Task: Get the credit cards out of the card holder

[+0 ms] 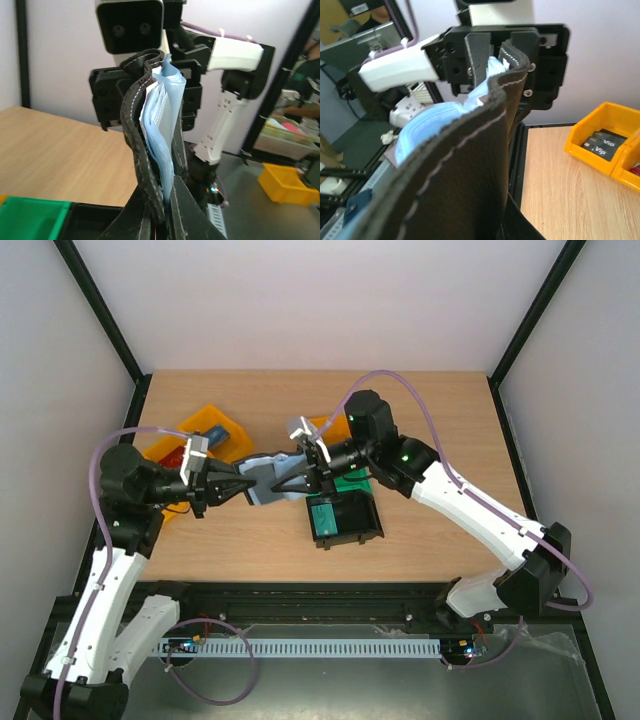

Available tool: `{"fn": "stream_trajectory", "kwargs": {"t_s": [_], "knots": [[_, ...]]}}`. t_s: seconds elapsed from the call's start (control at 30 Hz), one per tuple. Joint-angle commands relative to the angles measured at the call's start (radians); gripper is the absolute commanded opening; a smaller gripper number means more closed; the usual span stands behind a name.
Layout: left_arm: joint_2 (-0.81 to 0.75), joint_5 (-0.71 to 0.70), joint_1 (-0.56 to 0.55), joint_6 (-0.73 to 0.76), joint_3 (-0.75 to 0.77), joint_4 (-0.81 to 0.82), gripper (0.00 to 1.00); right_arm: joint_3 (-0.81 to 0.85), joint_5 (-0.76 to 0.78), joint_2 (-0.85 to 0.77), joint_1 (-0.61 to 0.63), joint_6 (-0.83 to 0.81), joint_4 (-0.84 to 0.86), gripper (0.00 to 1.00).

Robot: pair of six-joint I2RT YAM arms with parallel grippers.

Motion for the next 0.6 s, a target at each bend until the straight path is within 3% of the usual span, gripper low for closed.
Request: {"fn": "stream_trajectory", "kwargs": {"t_s": [0.0,0.17,0.37,0.47,0.57], "knots": [[0.034,0.191,-0.075,0.185,0.070,-0.167,0.02,-0.045,-0.140,-0.018,0.002,-0.133,-0.031,0.02],[0.079,0.229,-0.149,0.218,0.092,-0.166,0.02,-0.035,-0.119,-0.008,-0.008,-0.242,-0.073,0.02],[0.107,0.244,-0.205,0.199,0.088,-0.114,0.02,-0.035,-0.115,0.034,-0.047,-0.247,-0.075,0.02],[0.104,0.249,-0.213,0.201,0.087,-0.113,0.02,-0.044,-0.083,0.038,-0.057,-0.187,-0.004,0.02],[0.104,0.249,-0.221,0.201,0.090,-0.102,0.02,-0.047,0.054,0.055,-0.075,-0.047,0.138,0.02]]}}
